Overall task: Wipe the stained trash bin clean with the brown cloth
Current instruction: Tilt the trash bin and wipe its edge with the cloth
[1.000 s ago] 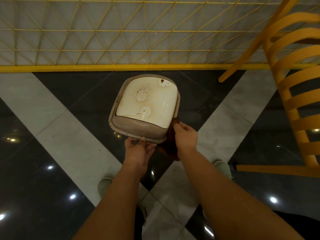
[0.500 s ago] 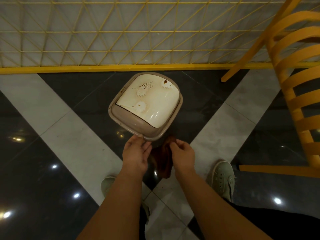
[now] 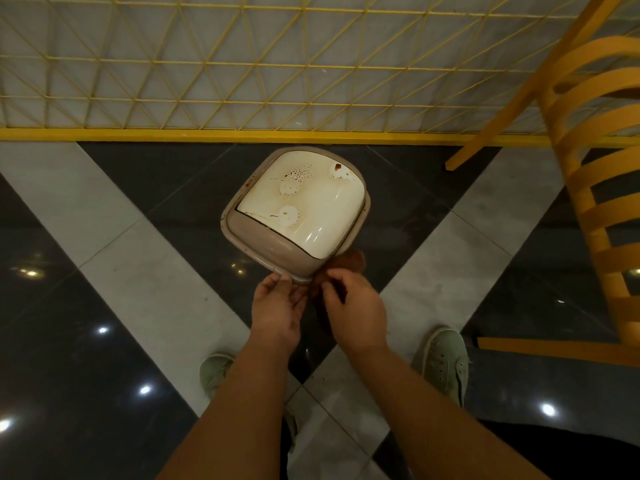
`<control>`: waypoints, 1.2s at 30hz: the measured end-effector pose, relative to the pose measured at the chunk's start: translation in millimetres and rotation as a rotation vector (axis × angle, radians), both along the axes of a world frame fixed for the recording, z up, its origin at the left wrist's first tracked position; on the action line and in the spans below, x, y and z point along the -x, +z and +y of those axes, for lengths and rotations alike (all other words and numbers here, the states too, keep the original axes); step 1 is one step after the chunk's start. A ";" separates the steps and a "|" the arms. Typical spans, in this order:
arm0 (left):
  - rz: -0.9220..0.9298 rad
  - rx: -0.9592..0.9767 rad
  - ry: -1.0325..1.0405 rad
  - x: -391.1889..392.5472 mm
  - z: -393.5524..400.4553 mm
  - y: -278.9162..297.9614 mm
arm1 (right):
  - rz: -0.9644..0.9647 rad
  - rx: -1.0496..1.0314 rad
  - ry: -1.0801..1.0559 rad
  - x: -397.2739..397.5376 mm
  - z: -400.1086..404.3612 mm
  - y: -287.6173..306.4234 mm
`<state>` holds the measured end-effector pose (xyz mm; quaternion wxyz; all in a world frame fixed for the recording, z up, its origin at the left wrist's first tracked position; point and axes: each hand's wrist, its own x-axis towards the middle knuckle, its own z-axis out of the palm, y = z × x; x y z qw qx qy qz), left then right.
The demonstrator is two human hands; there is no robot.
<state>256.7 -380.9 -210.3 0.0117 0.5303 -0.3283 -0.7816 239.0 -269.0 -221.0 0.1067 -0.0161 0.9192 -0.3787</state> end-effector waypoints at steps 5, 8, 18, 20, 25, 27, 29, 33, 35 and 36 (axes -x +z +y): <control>-0.032 0.012 -0.041 -1.7 -6.2 1.1 | 0.066 -0.097 0.046 44.7 17.8 7.5; -0.025 0.020 -0.068 -3.2 -7.3 2.2 | 0.028 -0.157 -0.033 70.6 20.0 12.9; -0.050 0.046 0.005 -5.6 -25.4 5.3 | -0.066 -0.096 0.172 -0.5 15.7 1.6; -0.080 0.055 0.090 -8.8 -33.6 3.5 | -0.099 -0.044 -0.031 12.2 30.8 0.7; -0.091 0.017 0.130 -8.4 -22.0 2.9 | -0.085 0.035 -0.257 49.8 41.1 8.7; -0.066 0.018 0.120 -7.8 -14.8 1.2 | -0.039 0.011 -0.224 62.4 34.9 10.8; -0.042 0.032 0.109 -8.2 -14.8 -0.2 | 0.017 -0.069 -0.155 72.6 28.8 10.9; -0.024 0.057 0.077 -9.0 -21.6 -2.6 | 0.033 -0.184 -0.071 75.6 21.3 8.5; -0.031 0.064 0.075 -8.3 -20.9 -2.4 | 0.073 -0.181 0.005 62.3 15.9 7.6; -0.038 0.069 0.077 -8.2 -20.5 -2.1 | 0.099 -0.182 0.090 52.4 12.5 7.7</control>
